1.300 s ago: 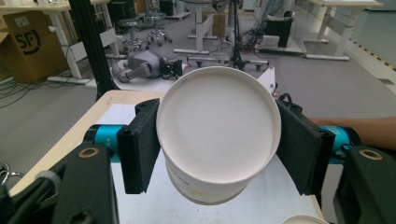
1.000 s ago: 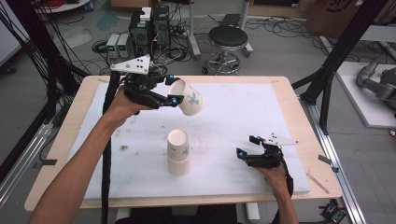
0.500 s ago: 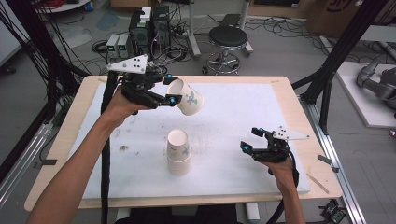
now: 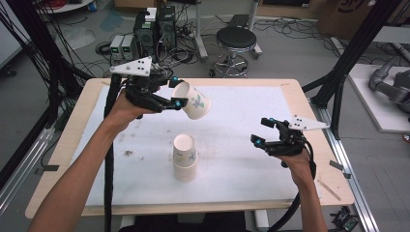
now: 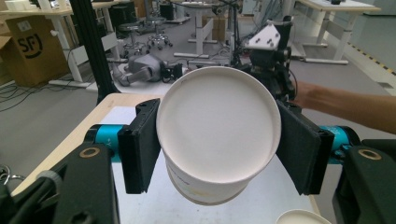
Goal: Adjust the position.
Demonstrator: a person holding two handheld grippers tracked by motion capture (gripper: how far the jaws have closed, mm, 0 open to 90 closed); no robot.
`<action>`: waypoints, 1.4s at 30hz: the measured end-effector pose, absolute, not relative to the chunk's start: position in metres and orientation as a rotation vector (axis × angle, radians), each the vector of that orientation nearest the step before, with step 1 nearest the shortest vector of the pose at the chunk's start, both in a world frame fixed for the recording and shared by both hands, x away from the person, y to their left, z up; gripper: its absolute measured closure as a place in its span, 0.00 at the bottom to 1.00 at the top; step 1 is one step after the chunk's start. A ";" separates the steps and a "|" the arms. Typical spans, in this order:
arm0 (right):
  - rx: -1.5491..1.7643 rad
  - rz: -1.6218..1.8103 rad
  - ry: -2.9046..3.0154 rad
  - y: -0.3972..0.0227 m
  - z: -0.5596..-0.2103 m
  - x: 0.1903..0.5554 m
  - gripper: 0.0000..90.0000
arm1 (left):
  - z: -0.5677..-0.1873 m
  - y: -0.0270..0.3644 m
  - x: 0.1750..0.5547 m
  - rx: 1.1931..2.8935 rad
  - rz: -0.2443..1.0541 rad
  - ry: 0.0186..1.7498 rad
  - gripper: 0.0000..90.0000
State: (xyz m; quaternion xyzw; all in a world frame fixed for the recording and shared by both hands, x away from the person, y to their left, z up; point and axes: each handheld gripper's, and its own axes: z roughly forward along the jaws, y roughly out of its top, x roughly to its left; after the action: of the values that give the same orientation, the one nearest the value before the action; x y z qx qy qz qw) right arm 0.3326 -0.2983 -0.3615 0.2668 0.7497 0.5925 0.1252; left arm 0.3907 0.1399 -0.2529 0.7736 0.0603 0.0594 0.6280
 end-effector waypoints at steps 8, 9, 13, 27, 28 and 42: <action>0.655 1.806 2.215 -0.292 -0.333 0.355 0.16 | -0.254 0.143 0.393 1.765 0.135 0.150 0.40; 0.636 1.816 2.219 -0.291 -0.331 0.358 0.16 | -0.254 0.143 0.394 1.760 0.133 0.149 0.40; 0.573 1.840 2.258 -0.283 -0.319 0.368 0.16 | -0.256 0.144 0.395 1.751 0.132 0.156 0.40; 0.370 1.847 2.394 -0.254 -0.294 0.399 0.16 | -0.259 0.141 0.400 1.751 0.121 0.160 0.40; 0.356 1.850 2.400 -0.253 -0.292 0.401 0.16 | -0.259 0.141 0.400 1.750 0.119 0.158 0.40; 0.240 1.881 2.441 -0.227 -0.286 0.417 0.16 | -0.264 0.134 0.403 1.722 0.108 0.150 0.40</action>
State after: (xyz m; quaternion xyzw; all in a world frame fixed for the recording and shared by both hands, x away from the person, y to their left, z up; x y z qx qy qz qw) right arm 0.4169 -0.2274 -0.2856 0.0777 0.7894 0.6084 0.0252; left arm 0.4034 0.1339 -0.2640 0.7574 0.0661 0.0476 0.6478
